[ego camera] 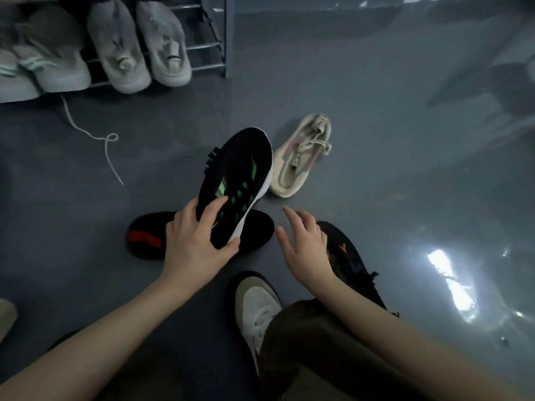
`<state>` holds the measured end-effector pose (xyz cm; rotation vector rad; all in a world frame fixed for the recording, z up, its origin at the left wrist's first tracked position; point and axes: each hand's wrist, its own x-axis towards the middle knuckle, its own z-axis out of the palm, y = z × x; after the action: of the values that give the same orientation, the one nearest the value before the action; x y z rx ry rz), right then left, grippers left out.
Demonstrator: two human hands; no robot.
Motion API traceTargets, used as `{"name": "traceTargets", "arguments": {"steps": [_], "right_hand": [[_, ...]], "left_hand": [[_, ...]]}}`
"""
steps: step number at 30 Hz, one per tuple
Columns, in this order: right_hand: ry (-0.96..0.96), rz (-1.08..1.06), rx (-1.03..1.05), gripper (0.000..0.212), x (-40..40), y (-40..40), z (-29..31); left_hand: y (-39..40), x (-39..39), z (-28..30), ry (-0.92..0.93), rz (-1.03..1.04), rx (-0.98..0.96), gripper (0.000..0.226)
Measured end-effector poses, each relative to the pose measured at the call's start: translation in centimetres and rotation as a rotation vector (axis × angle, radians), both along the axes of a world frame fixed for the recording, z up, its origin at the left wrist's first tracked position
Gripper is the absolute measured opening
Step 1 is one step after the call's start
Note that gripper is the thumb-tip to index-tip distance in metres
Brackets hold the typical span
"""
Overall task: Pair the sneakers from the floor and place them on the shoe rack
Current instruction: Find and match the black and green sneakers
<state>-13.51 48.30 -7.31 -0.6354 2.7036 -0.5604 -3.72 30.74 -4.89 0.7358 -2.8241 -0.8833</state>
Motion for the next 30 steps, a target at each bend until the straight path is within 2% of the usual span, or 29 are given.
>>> {"name": "traceTargets", "arguments": {"steps": [4,7,13,17,26,30], "right_hand": [[-0.045,0.040,-0.189,0.054,-0.3,-1.2,0.9],[-0.113,0.062,-0.324,0.053,-0.3,-4.2,1.7],[-0.177,0.213,-0.430,0.056,0.0,-11.0,2.7],[-0.224,0.346,-0.547,0.057,-0.1,-16.1,3.3],[-0.352,0.539,-0.617,0.059,3.8,-26.5,2.9],[-0.403,0.652,-0.551,0.072,6.7,-29.4,3.2]], "left_hand": [[0.9,-0.5,0.1,0.014,-0.048,-0.002,0.085],[0.4,-0.2,0.8,0.045,-0.003,-0.017,0.093],[-3.2,0.8,1.8,0.041,0.118,-0.047,0.099],[-6.7,2.3,1.5,0.052,0.161,0.034,0.105],[-13.2,8.4,0.6,0.179,0.327,0.171,0.115],[-14.5,12.2,0.5,0.238,0.377,0.152,0.118]]}}
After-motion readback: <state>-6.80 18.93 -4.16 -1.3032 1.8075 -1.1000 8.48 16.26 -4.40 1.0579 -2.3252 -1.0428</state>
